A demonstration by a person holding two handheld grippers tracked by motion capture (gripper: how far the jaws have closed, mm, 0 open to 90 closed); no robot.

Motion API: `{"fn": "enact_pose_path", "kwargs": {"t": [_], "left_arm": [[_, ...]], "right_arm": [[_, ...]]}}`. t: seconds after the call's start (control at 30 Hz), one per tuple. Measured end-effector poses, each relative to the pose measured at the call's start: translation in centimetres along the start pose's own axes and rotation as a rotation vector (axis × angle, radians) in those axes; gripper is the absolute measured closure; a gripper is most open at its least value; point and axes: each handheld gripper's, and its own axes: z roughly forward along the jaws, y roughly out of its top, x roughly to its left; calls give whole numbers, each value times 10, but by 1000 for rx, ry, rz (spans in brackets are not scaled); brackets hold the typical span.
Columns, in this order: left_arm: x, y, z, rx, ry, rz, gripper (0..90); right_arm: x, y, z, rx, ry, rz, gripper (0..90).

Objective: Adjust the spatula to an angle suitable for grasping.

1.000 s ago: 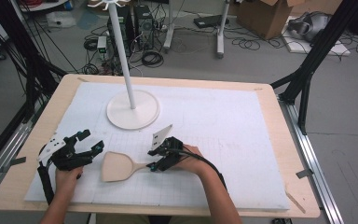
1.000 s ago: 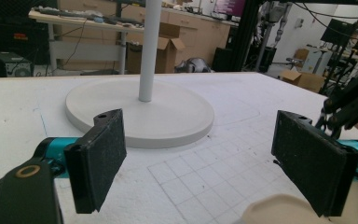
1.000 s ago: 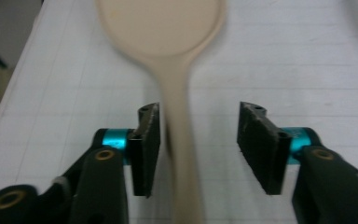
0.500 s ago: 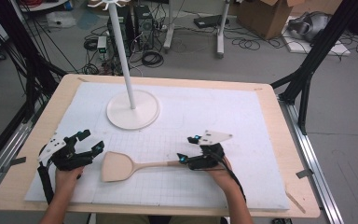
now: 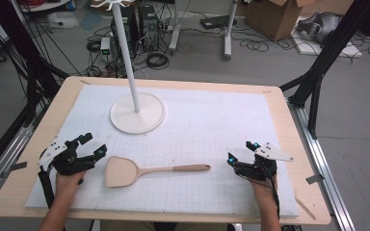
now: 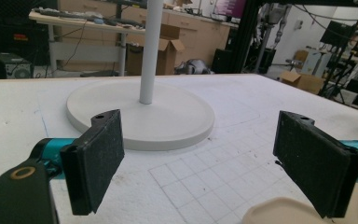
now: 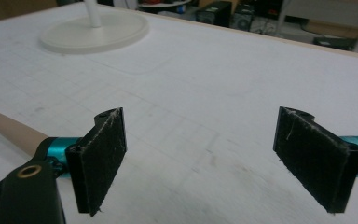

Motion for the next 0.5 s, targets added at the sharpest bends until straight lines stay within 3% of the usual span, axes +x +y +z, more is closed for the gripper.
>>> {"fn": "enact_pose_path", "kwargs": {"t": [0.07, 0.2, 0.5], "left_arm": [[-1, 4, 0, 10, -3, 10, 167], [-6, 10, 1, 39, -19, 28, 166], [-13, 17, 7, 75, -23, 52, 166]], "right_arm": [[-3, -3, -6, 10, -34, 4, 162], [-6, -5, -12, 8, -54, 8, 162], [-3, -2, -4, 32, -36, 18, 163]]}}
